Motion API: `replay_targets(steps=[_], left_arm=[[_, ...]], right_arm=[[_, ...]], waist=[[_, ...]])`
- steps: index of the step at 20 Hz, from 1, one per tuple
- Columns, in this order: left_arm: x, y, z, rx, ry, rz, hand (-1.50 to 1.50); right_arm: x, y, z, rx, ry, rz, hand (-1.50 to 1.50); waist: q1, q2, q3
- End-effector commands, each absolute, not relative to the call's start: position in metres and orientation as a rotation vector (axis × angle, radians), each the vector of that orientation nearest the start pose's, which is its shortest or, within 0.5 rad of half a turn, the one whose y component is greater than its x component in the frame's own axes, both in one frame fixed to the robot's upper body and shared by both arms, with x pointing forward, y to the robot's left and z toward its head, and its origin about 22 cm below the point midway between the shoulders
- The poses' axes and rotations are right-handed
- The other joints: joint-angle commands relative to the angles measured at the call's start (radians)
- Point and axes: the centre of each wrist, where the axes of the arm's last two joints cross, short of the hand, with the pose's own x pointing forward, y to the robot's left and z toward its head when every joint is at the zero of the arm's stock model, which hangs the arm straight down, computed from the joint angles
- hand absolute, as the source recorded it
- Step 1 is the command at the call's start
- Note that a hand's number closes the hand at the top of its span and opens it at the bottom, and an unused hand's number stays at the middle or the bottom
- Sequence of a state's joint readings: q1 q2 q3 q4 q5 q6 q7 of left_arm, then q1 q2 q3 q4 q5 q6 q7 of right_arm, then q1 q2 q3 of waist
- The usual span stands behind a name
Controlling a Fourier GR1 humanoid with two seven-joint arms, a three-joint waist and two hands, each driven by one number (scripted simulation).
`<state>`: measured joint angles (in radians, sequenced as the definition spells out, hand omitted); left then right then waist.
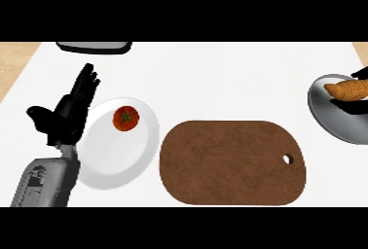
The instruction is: Pick the croissant from the cutting board and place it in the pan
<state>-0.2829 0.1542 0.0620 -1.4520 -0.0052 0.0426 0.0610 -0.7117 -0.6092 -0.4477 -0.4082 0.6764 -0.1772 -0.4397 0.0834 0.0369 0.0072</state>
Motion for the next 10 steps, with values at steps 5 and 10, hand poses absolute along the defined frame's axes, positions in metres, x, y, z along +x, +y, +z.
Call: replay_targets(steps=[5,10], left_arm=[[0.313,0.246,0.053,0.126,-1.662,-0.091,0.00],[0.318,0.256,0.062,0.158,-1.652,-0.089,0.00]], right_arm=[[0.346,-0.464,0.039,-0.686,-1.411,0.490,-1.50],[0.350,-0.456,0.034,-0.687,-1.567,0.365,-1.50]], waist=[[-0.006,0.004,0.002],[-0.016,-0.002,0.002]])
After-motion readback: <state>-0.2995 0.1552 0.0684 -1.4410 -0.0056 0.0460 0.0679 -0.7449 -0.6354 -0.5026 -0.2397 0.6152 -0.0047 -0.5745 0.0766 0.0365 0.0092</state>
